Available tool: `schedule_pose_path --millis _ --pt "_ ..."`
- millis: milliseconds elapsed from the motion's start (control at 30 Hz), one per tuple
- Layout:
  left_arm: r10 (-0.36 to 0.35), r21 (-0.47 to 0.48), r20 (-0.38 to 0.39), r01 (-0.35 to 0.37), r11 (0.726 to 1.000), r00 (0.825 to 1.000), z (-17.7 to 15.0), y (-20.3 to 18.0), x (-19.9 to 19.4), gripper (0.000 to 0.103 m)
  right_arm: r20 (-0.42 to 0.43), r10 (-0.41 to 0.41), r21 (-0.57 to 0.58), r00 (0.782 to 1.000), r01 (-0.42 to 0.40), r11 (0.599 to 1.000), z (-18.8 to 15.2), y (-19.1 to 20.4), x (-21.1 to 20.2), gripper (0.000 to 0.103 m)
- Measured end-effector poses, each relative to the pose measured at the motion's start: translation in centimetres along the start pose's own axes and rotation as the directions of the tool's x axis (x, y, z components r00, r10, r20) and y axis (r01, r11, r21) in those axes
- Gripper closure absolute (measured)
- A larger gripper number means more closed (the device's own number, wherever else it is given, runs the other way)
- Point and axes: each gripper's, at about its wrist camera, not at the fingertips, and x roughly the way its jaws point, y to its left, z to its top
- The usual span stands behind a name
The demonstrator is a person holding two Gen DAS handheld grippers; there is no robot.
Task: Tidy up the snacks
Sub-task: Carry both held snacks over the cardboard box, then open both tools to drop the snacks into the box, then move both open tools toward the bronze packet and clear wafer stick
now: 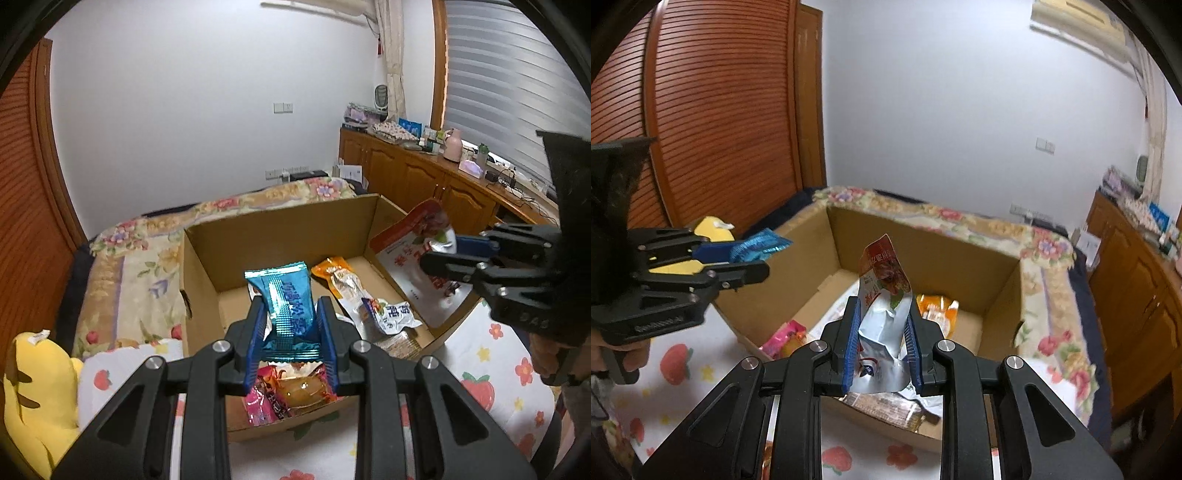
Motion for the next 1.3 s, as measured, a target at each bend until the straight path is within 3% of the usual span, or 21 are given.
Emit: schedule_pose_path --millis 500,600,633,733,800,933,1133,1233,1300 --pt "-0.015 -0.020 -0.075 0.014 1.000 0.997 -1.0 -0.3 3.8 0.075 -0.112 -0.043 0.025 0.993 0.047 0.999 -3.2 -1.6 3.8 0.082" --pt "-0.009 -0.015 -0.093 0.008 1.000 0.996 -1.2 -0.6 4.1 0.062 -0.127 -0.036 0.032 0.991 0.041 0.999 -3.6 -1.6 4.3 0.082" --pt "-0.008 -0.013 -0.095 0.007 1.000 0.995 -1.3 -0.8 4.1 0.054 -0.134 -0.029 0.039 0.991 0.034 0.999 -3.8 -1.7 4.5 0.081" --pt "-0.010 -0.016 -0.095 0.009 1.000 0.995 -1.5 -0.9 3.7 0.051 -0.138 -0.015 0.065 0.990 0.025 0.998 -4.0 -1.8 4.8 0.079" --pt "-0.004 -0.017 -0.095 0.002 1.000 0.995 -1.6 -0.9 3.2 0.050 -0.130 -0.010 0.090 0.991 0.022 0.996 -4.1 -2.0 4.6 0.070" --pt "0.002 -0.009 -0.078 -0.003 1.000 0.997 -2.1 -1.2 1.3 0.049 -0.114 -0.006 0.093 0.993 0.017 0.996 -4.2 -1.7 3.3 0.067" --pt "0.016 0.010 -0.041 -0.016 1.000 0.999 -3.0 -2.2 -2.5 0.036 -0.038 0.011 0.107 0.999 -0.007 0.994 -3.9 -0.9 -1.8 0.063" --pt "0.031 0.023 -0.014 -0.030 0.999 0.999 -3.7 -2.7 -4.5 0.024 -0.016 0.020 0.100 1.000 -0.019 0.995 -4.2 0.1 -4.4 0.062" --pt "0.028 0.018 -0.006 -0.027 0.999 1.000 -4.3 -2.8 -5.5 0.023 -0.012 0.029 0.099 0.999 -0.028 0.995 -4.9 0.8 -5.9 0.061"
